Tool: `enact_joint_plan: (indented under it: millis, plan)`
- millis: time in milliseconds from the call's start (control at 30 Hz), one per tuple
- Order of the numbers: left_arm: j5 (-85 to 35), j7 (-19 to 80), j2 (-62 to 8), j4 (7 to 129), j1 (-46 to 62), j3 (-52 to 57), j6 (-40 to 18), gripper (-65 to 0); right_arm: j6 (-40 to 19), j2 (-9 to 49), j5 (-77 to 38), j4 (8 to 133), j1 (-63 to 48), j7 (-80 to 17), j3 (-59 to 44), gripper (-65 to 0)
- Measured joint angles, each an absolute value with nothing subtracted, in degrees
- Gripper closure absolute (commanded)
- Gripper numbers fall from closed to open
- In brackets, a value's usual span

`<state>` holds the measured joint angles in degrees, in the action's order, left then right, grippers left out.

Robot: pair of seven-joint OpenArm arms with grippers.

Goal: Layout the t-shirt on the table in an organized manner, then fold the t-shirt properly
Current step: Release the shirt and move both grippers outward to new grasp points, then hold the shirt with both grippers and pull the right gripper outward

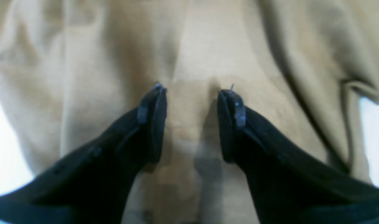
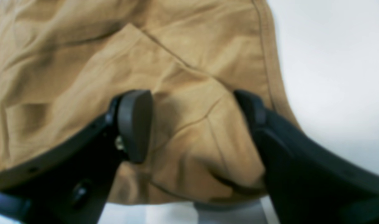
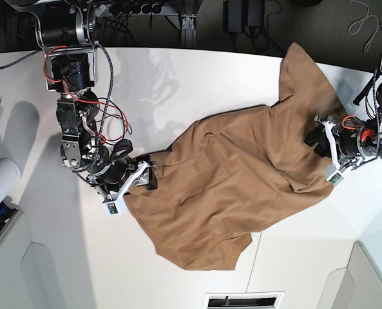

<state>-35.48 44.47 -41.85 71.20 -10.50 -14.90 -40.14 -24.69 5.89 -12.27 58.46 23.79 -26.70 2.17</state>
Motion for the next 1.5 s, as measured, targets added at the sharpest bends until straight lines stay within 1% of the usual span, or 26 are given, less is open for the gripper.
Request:
enact_joint_plan:
  millis: [167,333,400,467,567,667,767,933,1100,1233,1400,1433,1500]
  plan:
    - [-26.06,42.54,-41.76,71.18,-11.84,-14.90,-40.53,-30.0,-24.86,8.93,-13.30,58.78,22.41,-25.50,2.26,-39.6]
    - [-14.39,35.92,-41.74,70.74,-13.80,-14.98,-40.29,-30.0,-24.88,12.82,-13.96,59.22,20.64,-24.36,2.26,-39.6]
    - [-12.01,33.43,-41.76,70.63,-14.17,-15.00,-40.27,-30.0,-24.95,13.82,-14.15,59.31,20.05,-24.12,2.26,-39.6]
    - [-12.12,31.81,-41.74,70.59,-14.85,-15.05,-40.27,-30.0,-24.95,14.26,-14.15,59.37,19.99,-24.05,2.02,-39.6]
    - [-12.93,31.09,-41.76,70.59,-15.92,-15.03,-37.52,-30.0,-24.38,14.26,-15.29,61.17,19.79,-25.17,1.67,-39.6]
    - [-18.46,33.34,-42.41,72.12,-15.88,-15.05,-35.46,-30.0,-23.92,14.31,-16.73,64.53,19.18,-28.84,1.67,-39.6]
    - [-23.35,37.21,-43.31,74.78,-15.94,-15.05,-35.38,-30.0,-23.62,14.31,-17.52,68.73,18.48,-32.29,1.67,-39.6]
    - [-26.48,37.78,-43.99,76.55,-15.92,-15.05,-35.35,-30.0,-23.68,13.32,-18.17,74.74,19.07,-32.88,1.65,-39.6]
    - [-28.21,37.93,-43.97,76.58,-15.88,-15.05,-35.38,-30.0,-23.73,10.79,-17.23,74.61,18.55,-33.21,1.72,-39.6]
    - [-28.47,38.09,-43.79,76.60,-15.73,-15.05,-35.35,-30.0,-23.75,9.02,-13.02,73.01,19.11,-28.64,1.67,-39.6]
    - [-28.99,38.09,-43.81,76.62,-15.25,-15.05,-35.38,-30.0,-19.86,7.94,-8.99,65.58,19.86,-26.28,1.69,-39.6]
    - [-28.99,38.13,-43.79,76.60,-14.94,-15.05,-35.38,-30.0,-19.29,8.12,-8.71,64.75,19.84,-24.56,1.67,-39.6]
    - [-28.99,38.13,-43.79,76.60,-14.35,-15.05,-35.35,-30.0,-18.94,8.40,-7.64,63.99,20.25,-24.64,1.67,-39.6]
